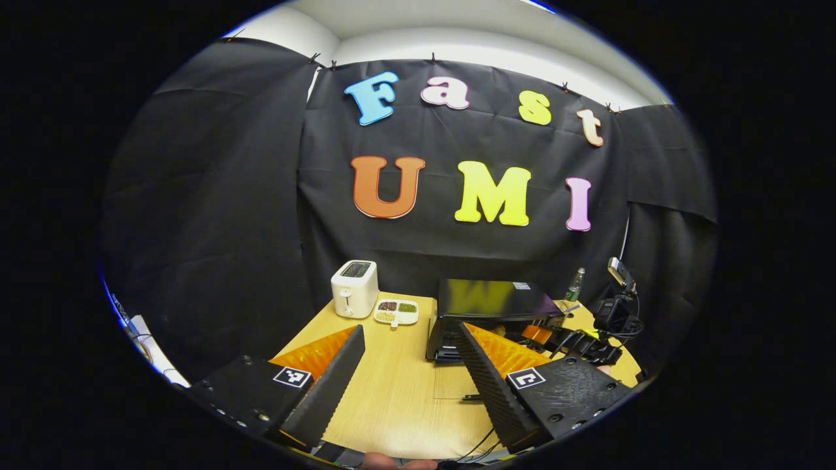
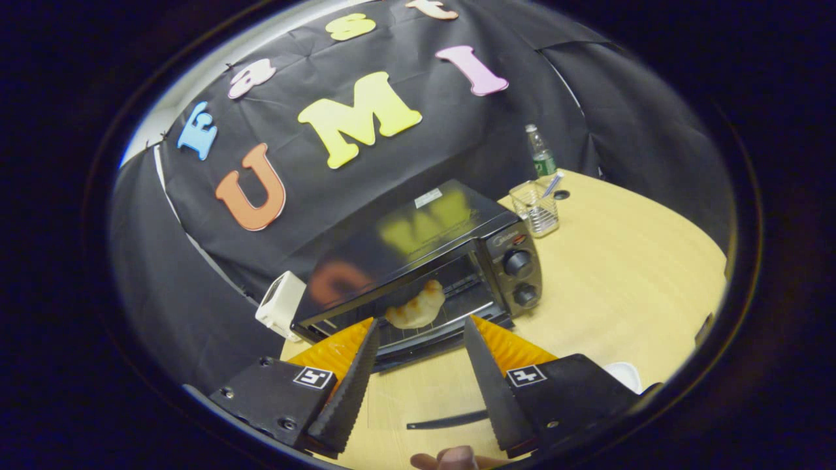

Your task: Open the electric oven with the left hand, put the food in, and close the electric oven.

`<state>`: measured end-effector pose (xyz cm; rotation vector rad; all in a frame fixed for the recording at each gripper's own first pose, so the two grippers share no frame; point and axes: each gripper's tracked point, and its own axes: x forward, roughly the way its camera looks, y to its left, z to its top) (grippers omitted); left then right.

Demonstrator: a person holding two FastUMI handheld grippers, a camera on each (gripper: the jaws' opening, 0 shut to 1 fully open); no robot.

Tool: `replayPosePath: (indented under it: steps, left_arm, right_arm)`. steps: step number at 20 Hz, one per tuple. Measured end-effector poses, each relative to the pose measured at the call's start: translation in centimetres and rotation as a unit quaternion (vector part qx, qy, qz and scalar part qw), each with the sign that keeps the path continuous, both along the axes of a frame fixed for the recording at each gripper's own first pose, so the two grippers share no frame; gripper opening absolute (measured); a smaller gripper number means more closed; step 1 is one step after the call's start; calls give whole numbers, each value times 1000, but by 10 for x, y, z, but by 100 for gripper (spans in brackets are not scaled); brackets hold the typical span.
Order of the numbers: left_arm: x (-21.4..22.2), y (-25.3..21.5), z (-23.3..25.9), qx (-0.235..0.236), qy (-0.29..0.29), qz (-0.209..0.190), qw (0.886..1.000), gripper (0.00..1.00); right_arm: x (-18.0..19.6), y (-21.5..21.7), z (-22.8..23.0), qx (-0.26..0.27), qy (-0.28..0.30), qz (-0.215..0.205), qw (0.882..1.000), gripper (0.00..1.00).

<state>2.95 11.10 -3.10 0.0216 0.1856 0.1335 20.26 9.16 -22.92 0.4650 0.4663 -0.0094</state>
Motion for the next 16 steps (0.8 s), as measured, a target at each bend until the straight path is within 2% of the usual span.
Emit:
replayPosePath:
  steps: [2, 4, 6, 8, 9, 10, 11, 13, 16]
  left_arm:
    - [-2, -11, -5, 0, 1, -27, 1000, 93]
    - [-4, -16, -15, 3, 6, -39, 999, 94]
    - [-5, -23, -21, 5, 4, -51, 999, 94]
    - [-5, -32, -29, 9, 1, -69, 998, 93]
    - [-6, -37, -35, 8, 4, -76, 997, 94]
    - [-5, -39, -44, 5, 7, -81, 997, 93]
    - [-5, -43, -53, -1, 12, -84, 996, 93]
    - [-6, -47, -73, -12, 31, -85, 996, 93]
    - [-8, -58, -117, -32, 73, -87, 993, 93]
  right_arm:
    - [-29, -6, 10, -13, -1, 1, 1000, 82]
    - [-56, -22, 21, -51, -4, -7, 999, 81]
    - [-82, -39, 39, -87, -16, -17, 996, 84]
    - [-107, -55, 54, -124, -20, -22, 992, 100]
    - [-116, -64, 60, -138, -22, -25, 990, 94]
    - [-123, -72, 65, -152, -24, -28, 988, 99]
    - [-131, -80, 72, -164, -27, -31, 986, 100]
    - [-144, -93, 86, -185, -35, -35, 982, 100]
    - [-162, -107, 84, -184, -21, -33, 982, 100]
